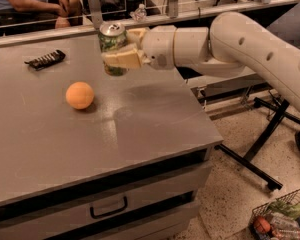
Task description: Move green can near rxbar chocolate
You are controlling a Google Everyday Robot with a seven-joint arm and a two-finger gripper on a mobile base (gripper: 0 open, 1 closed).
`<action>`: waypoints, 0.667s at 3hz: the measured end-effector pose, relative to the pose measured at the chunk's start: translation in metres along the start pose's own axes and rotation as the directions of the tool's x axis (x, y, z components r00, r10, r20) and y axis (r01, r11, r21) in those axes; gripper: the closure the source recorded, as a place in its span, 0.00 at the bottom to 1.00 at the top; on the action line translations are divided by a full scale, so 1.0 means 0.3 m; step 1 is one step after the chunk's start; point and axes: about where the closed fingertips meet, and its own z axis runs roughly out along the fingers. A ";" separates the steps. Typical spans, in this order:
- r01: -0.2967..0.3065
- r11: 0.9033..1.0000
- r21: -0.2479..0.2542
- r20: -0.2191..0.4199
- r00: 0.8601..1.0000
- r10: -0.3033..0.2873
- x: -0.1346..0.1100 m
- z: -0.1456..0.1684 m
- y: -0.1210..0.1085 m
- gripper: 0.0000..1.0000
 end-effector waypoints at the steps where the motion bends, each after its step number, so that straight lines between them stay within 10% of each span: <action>1: -0.004 0.999 0.039 -0.055 0.998 0.006 0.014 0.080 -0.189 1.00; 2: -0.044 0.998 0.033 -0.067 0.997 0.046 0.062 0.194 -0.287 1.00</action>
Offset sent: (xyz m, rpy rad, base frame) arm 0.1456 0.0502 -0.0223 -0.0499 0.0990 -0.0609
